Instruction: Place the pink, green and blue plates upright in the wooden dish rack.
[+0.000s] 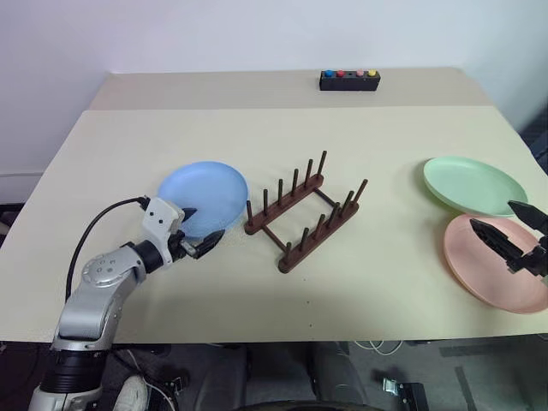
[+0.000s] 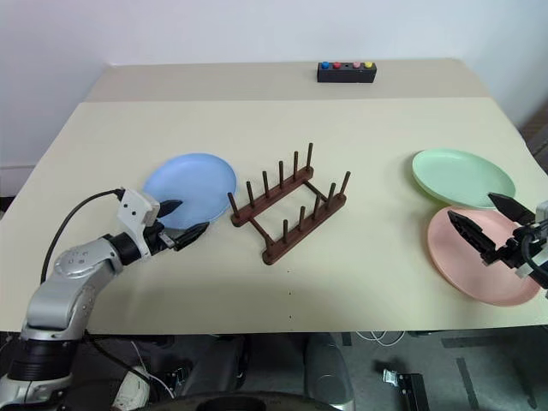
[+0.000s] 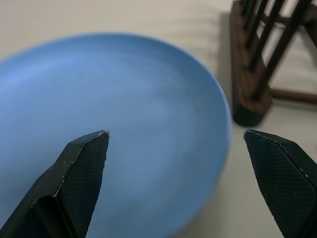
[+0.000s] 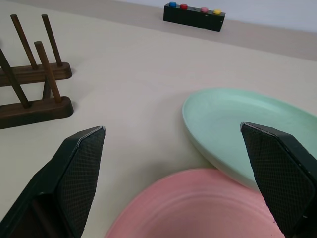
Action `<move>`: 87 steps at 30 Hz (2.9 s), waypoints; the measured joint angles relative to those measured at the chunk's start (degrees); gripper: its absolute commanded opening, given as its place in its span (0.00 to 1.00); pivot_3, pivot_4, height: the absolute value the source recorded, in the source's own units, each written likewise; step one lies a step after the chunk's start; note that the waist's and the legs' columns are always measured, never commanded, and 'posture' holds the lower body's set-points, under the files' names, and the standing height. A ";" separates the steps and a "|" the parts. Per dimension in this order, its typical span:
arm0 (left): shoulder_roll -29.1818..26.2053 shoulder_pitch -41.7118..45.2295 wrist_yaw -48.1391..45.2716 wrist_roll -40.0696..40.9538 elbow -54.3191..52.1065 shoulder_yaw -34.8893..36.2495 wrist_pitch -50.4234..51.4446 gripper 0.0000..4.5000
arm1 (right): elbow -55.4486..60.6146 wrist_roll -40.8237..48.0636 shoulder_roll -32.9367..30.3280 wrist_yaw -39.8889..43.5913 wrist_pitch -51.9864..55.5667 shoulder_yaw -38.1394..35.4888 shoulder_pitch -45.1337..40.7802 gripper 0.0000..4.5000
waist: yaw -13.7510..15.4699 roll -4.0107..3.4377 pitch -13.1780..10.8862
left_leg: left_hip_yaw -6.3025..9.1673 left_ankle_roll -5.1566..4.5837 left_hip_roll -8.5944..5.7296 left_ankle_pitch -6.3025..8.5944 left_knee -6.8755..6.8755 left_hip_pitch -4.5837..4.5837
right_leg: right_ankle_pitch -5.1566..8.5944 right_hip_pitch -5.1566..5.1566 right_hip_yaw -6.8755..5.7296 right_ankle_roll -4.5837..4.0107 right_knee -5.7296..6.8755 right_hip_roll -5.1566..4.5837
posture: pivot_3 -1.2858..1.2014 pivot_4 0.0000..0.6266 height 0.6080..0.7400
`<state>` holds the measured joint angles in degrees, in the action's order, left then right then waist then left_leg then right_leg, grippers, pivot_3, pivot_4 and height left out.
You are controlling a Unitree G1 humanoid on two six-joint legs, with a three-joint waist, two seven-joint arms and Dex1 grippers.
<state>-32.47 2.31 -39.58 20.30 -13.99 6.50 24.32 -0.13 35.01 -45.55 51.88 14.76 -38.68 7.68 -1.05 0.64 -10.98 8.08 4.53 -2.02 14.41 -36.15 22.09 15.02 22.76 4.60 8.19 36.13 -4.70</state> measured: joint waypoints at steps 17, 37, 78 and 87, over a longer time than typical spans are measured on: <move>-3.50 -1.38 -2.64 2.65 -4.86 2.49 0.61 1.00 | -0.10 -1.08 2.44 -0.66 -0.45 4.23 -2.27 0.99 | 0.05 0.00 -0.01 | 0.00 0.00 0.01 0.00 0.00 0.01 | 0.02 0.01 0.00 -0.04 0.00 0.00 | 0.52 0.24 1.00; -10.11 -3.07 -12.90 6.29 -15.86 -11.04 6.51 1.00 | 10.48 -0.91 6.40 -5.40 -0.33 6.37 -0.42 0.99 | 0.26 -0.05 -0.02 | -0.02 0.00 0.01 0.00 -0.04 0.01 | 0.09 -0.03 0.01 -0.18 -0.02 0.00 | 0.52 0.24 1.00; 10.67 11.04 -0.92 -13.64 5.10 -26.19 -4.88 0.16 | 31.55 1.14 2.79 -0.87 9.05 14.49 12.61 1.00 | 0.48 -0.11 0.10 | -0.03 -0.04 -0.01 0.02 -0.08 -0.40 | 0.17 -0.50 0.01 -0.11 -0.11 -0.03 | 0.52 0.24 1.00; 11.22 18.84 -9.16 -13.56 14.66 -27.51 -9.81 0.16 | 31.55 1.15 2.89 -2.17 9.07 16.00 10.39 1.00 | 0.54 -0.09 0.09 | -0.03 -0.04 -0.02 0.02 -0.08 -0.32 | 0.16 -0.44 0.00 -0.11 -0.11 -0.02 | 0.52 0.24 1.00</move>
<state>-21.25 21.16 -48.74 6.74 0.66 -21.01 14.50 31.43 36.16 -42.66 49.71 23.83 -22.68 18.07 -0.51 0.55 -10.89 8.05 4.49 -2.04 14.43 -36.23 21.77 15.18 22.32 4.60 8.08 36.01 -4.72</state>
